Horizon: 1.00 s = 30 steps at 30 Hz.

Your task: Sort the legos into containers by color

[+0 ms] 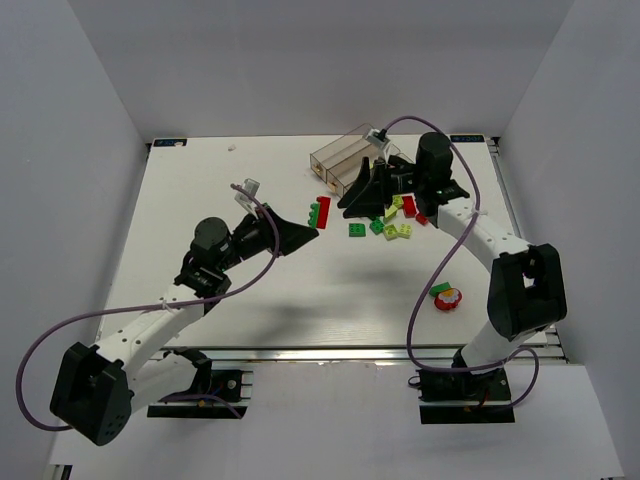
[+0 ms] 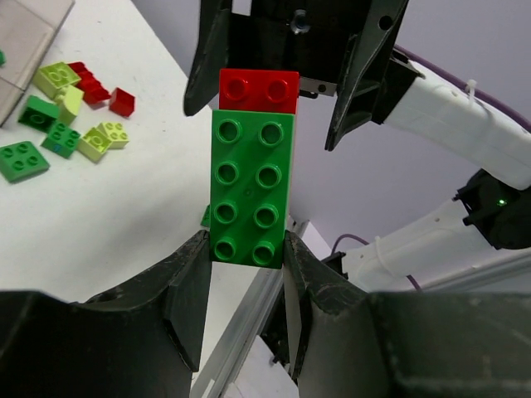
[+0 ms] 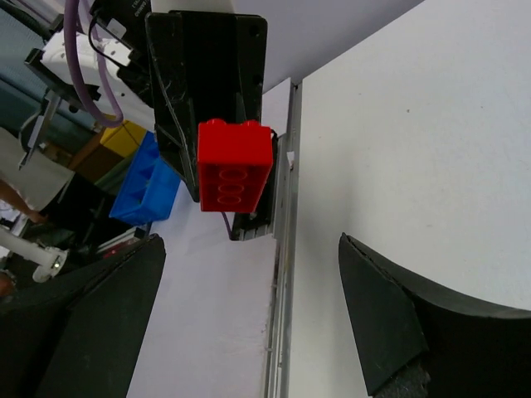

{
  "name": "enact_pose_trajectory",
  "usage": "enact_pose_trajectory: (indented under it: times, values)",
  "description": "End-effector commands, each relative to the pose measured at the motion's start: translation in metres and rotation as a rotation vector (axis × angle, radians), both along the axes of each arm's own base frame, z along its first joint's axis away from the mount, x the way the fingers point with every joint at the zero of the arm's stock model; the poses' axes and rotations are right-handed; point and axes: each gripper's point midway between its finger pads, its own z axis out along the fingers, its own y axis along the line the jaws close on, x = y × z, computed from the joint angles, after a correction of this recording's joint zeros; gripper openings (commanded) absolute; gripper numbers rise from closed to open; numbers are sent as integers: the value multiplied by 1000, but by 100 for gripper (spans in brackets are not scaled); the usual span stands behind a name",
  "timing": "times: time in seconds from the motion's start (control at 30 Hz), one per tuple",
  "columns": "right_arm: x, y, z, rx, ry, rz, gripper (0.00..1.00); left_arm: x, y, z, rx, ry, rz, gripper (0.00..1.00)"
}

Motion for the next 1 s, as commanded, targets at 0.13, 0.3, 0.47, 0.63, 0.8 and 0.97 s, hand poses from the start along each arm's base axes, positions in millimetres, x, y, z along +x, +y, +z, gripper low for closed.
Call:
enact_pose_trajectory:
  times: [0.13,0.3,0.47,0.63,0.8,0.97]
  values:
    - [-10,9,28,45,-58,66,89,-6,-6,20,-50,-65,-34,11]
    - [-16,18,26,50,-60,94,86,-7,-7,18,-61,-60,-29,11]
    - [-20,25,29,60,-76,104,86,-6,-9,14,-55,-48,-35,11]
    - [-20,31,33,66,-83,103,83,-4,-10,11,-47,-44,-33,11]
    - [-19,34,30,63,-68,95,75,-4,-11,9,-47,-42,-33,11]
    - [-19,36,29,59,-53,89,73,-2,-11,9,-44,-40,-28,11]
